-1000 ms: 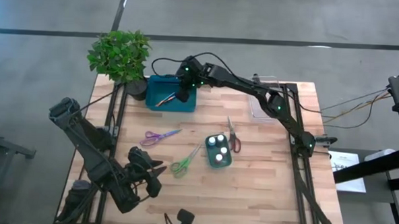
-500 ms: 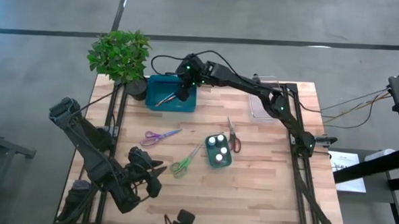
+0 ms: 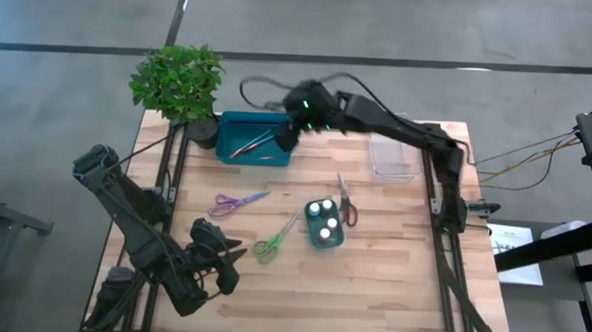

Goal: Pick & Place Paint Supplies
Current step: Adjust the blue bin

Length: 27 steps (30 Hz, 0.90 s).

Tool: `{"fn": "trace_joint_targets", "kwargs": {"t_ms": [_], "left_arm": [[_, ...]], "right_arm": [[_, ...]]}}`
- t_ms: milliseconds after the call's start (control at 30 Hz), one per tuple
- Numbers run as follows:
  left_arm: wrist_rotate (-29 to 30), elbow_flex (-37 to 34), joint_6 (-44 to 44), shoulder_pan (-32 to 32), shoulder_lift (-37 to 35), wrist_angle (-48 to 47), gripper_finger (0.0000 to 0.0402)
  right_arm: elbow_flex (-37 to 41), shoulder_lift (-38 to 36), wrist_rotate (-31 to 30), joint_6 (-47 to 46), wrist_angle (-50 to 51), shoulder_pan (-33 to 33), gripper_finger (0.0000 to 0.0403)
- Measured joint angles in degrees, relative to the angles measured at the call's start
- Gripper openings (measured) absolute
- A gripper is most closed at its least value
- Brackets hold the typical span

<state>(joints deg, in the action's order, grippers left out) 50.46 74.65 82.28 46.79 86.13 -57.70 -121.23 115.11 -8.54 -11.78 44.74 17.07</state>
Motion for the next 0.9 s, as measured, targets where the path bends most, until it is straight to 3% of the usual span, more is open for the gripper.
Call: {"fn": "trace_joint_targets", "kwargs": {"t_ms": [100,367,600,900], "left_arm": [[-0.5,0.0,-0.3,0.0,0.0,0.0,0.0127],[-0.6,0.0,-1.5,0.0,0.0,0.0,0.0127],[-0.6,0.0,-1.5,0.1,0.0,0.0,0.0127],[-0.6,0.0,-1.5,0.2,0.0,0.0,0.0127]], "right_arm": [[9.0,-7.2,-4.9,-4.5,0.0,-5.0,0.0165],[33.2,-25.3,-15.7,-23.1,-1.4,-19.9,0.002],[48.8,-37.5,-22.4,-47.0,-1.6,-31.1,0.0008],[64.1,-40.7,-22.7,-69.0,-3.1,-41.5,0.0008]]}}
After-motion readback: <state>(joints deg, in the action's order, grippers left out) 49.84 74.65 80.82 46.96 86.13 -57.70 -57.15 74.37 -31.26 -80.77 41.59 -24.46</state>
